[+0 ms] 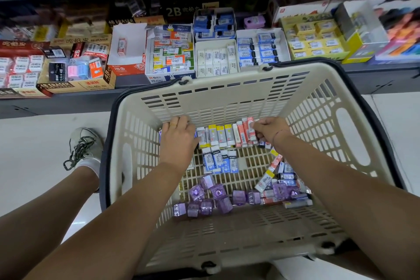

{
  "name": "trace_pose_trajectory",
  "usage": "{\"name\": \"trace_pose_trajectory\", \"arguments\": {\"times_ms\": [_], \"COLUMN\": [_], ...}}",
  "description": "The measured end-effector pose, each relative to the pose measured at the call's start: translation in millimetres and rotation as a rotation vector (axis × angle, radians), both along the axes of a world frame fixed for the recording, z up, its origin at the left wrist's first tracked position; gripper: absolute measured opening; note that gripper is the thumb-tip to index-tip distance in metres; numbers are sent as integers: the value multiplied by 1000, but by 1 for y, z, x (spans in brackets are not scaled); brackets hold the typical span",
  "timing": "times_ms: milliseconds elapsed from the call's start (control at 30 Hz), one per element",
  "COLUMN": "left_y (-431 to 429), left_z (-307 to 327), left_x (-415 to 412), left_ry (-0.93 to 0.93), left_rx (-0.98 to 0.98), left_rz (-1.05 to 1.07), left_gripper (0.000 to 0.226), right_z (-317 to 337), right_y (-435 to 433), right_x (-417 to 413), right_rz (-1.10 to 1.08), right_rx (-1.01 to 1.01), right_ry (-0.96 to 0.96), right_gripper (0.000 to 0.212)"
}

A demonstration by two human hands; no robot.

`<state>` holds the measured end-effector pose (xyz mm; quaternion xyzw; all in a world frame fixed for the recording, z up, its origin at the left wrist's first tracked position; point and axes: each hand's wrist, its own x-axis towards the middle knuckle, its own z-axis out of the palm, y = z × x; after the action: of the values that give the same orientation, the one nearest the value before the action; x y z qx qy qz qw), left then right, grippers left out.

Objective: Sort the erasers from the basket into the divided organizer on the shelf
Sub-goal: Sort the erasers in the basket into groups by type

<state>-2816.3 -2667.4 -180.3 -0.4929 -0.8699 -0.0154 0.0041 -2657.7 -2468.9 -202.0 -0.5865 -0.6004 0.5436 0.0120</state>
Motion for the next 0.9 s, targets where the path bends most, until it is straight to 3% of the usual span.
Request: {"name": "trace_pose_trajectory", "arguments": {"times_ms": [233,333,533,633,700,800,900], "left_y": [47,65,80,79,72,51,20], "left_z": [-16,-30,-40,-38,-33,-20,-1], "left_x": [51,62,57,54,52,47,38], "left_ry": [-484,-565,-574,-697,-780,-926,-992], "left_rx": [-13,-10,50,119,177,262,230], "left_rz": [-80,-51,-18,9,65,198,303], "left_gripper": [64,77,67,63,61,57,55], "right_z": [4,-3,-7,-10,-10,-7,3], "right_y": [22,30,24,21,19,18,11], "right_x": [13,20,15,9,8,9,7], "right_rz": [-42,-24,-18,16,58,204,309], "right_rx": [8,25,-16,8,67,250,395], "right_ry": [-42,-87,-66,-78,-94,-182,-184], "right_gripper": [19,24,23,14,4,7,7]}}
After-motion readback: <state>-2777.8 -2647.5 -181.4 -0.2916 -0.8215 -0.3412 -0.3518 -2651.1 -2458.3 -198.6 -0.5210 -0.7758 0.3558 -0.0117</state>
